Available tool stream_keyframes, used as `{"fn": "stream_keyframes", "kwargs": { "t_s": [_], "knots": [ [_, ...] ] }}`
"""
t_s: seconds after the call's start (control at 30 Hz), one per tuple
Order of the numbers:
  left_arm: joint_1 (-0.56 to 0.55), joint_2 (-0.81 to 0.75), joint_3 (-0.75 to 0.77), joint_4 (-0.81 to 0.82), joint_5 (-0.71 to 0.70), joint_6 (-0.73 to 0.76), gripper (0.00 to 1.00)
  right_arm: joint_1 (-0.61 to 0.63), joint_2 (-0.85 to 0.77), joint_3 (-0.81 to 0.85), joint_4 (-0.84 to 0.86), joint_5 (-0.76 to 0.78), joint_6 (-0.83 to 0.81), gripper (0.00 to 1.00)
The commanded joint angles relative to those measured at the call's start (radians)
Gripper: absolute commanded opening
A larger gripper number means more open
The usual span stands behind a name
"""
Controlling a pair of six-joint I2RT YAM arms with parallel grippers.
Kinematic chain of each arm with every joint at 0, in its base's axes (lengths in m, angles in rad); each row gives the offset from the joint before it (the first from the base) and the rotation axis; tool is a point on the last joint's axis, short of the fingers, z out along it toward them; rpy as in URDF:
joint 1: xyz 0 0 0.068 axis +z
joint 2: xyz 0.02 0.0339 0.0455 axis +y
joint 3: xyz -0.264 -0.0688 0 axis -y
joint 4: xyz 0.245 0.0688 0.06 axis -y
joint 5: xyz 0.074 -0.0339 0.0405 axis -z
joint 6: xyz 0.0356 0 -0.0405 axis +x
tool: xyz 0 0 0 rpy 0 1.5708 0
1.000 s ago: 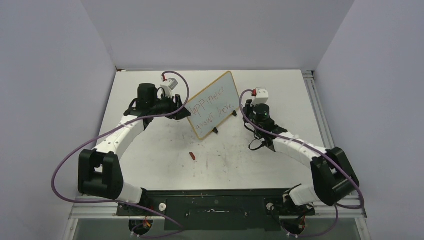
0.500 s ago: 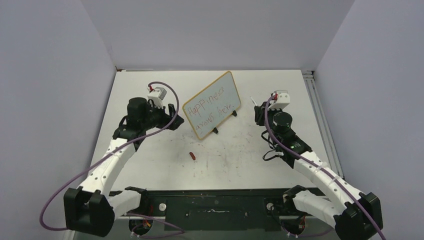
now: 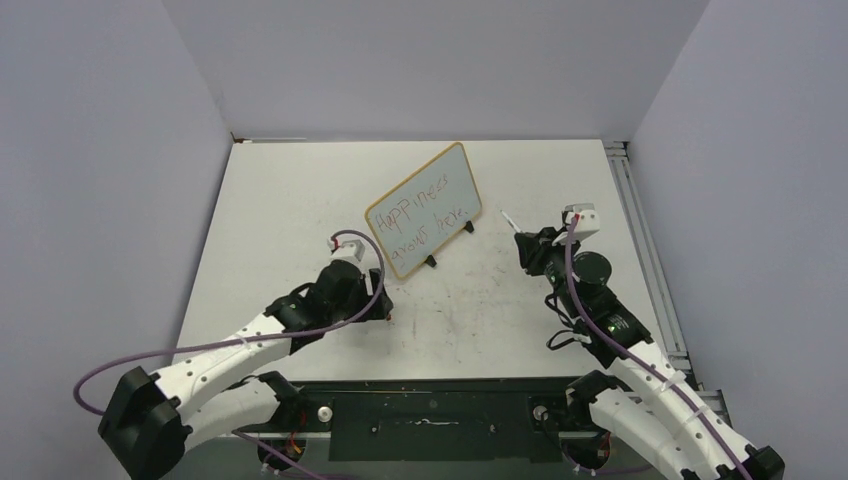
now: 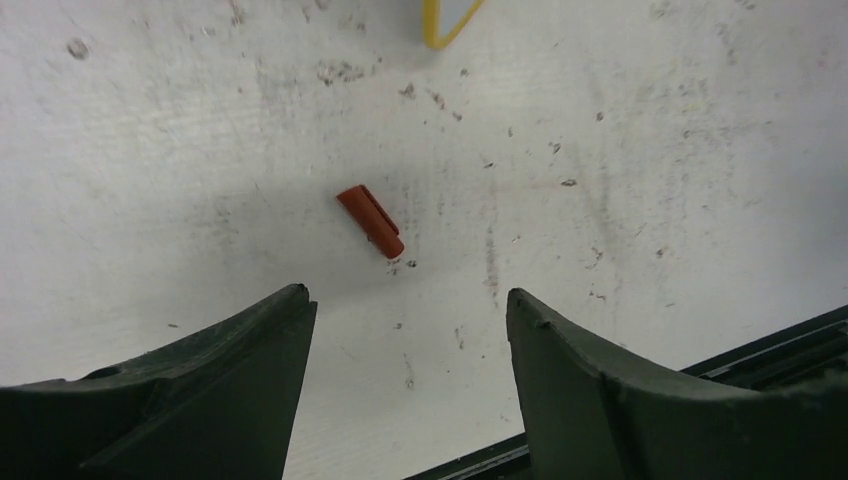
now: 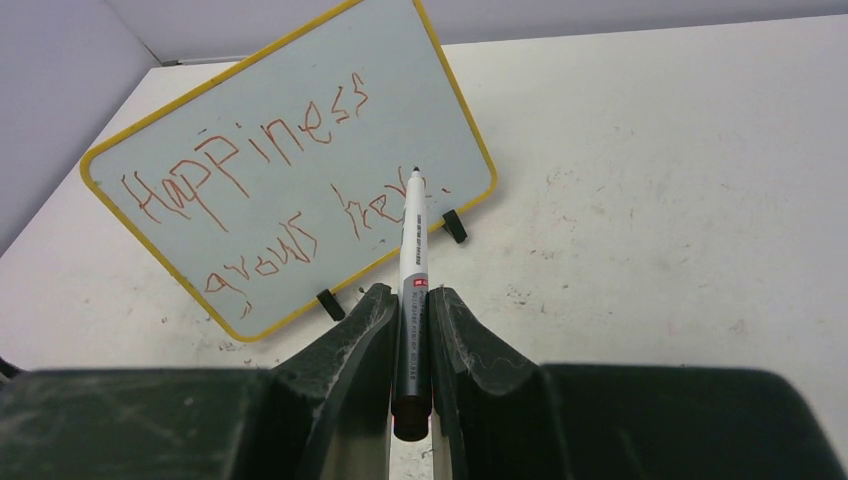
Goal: Write a sentence on the whiteboard
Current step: Close the whiteboard marker at the center of the board.
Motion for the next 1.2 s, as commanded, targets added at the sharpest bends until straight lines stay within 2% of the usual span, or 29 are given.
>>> {"fn": "stream_keyframes", "kwargs": {
  "t_s": [0.0,0.2,0.3,0.57,0.73,1.0,1.17],
  "knots": [
    [-0.077,0.125,-0.01,0.098,-0.119,-0.192,0.67,0.003,-0.043,0.005,-0.027,-0.02,0.022,0.05],
    [-0.122,0.272,0.043,0.119,-0.179,-0.217,0.6,0.003,-0.064,-0.006,-0.025,-0.046,0.04,0.05],
    [-0.127,0.321,0.059,0.123,-0.201,-0.223,0.54,0.004,-0.071,-0.026,-0.007,-0.063,0.052,0.05],
    [-0.133,0.433,0.081,0.119,-0.224,-0.233,0.46,0.004,-0.076,-0.037,-0.005,-0.076,0.053,0.05],
    [-0.131,0.456,0.091,0.105,-0.255,-0.228,0.45,0.004,-0.085,-0.044,-0.006,-0.076,0.047,0.05],
    [-0.123,0.439,0.094,-0.001,-0.29,-0.211,0.36,0.004,-0.076,-0.052,-0.006,-0.11,0.062,0.05],
    [-0.118,0.444,0.096,0.005,-0.259,-0.201,0.32,0.005,-0.071,-0.06,0.037,-0.122,0.073,0.05]
  ]
}}
